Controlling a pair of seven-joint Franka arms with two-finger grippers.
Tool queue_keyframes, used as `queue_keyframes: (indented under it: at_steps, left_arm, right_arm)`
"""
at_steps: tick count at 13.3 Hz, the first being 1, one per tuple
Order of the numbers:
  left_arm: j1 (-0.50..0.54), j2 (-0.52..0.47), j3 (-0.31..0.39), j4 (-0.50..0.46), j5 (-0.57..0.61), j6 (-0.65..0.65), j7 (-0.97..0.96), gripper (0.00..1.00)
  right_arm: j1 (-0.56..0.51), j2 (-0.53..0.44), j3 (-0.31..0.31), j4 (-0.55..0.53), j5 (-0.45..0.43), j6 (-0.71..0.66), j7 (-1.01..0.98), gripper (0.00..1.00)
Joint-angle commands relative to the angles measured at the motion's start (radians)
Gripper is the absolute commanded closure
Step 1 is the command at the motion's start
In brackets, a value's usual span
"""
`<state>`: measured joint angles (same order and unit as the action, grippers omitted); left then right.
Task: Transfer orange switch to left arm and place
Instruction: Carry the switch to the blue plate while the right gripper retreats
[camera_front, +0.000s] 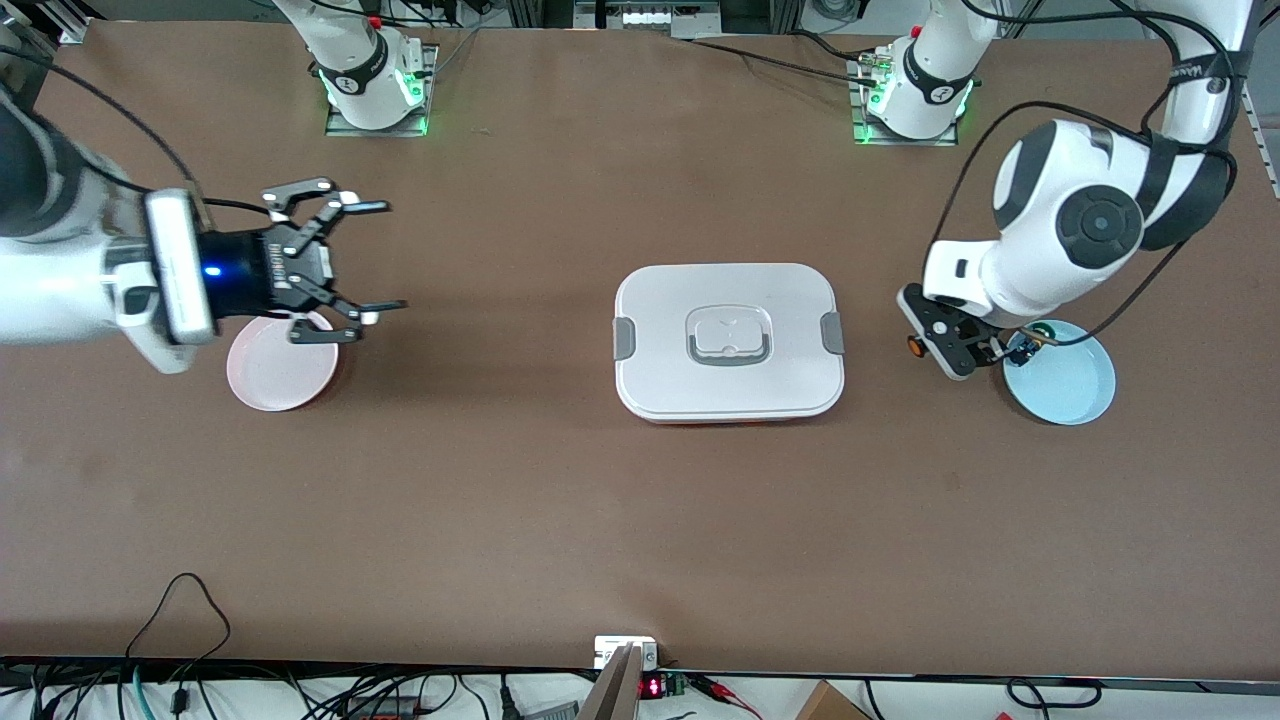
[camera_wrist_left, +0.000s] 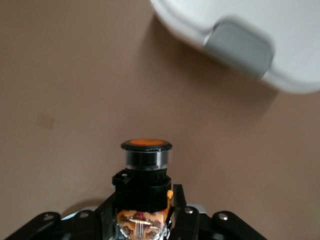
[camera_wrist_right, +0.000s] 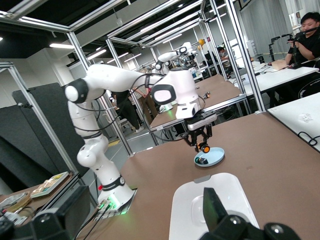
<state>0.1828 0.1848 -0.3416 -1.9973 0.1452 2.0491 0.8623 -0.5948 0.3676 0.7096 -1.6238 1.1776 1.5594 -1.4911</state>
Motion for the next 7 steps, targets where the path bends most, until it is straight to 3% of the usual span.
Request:
queue_keyframes:
  at_steps: [1,4,7]
  left_arm:
    - [0.101,-0.018,-0.011,-0.035,0.124,0.022,0.110,0.80]
    - [0.254,0.060,-0.011,-0.038,0.137,0.118,0.282,0.81]
    - [0.386,0.177,-0.011,-0.038,0.139,0.264,0.443,0.81]
  right_arm:
    - [-0.101,-0.054,-0.004,-0.001,-0.053,-0.103,0.008,0.00]
    - [-0.183,-0.082,-0.028,0.002,-0.099,-0.178,0.008,0.00]
    - [-0.172,-0.169,-0.142,0.002,-0.205,-0.309,0.008,0.00]
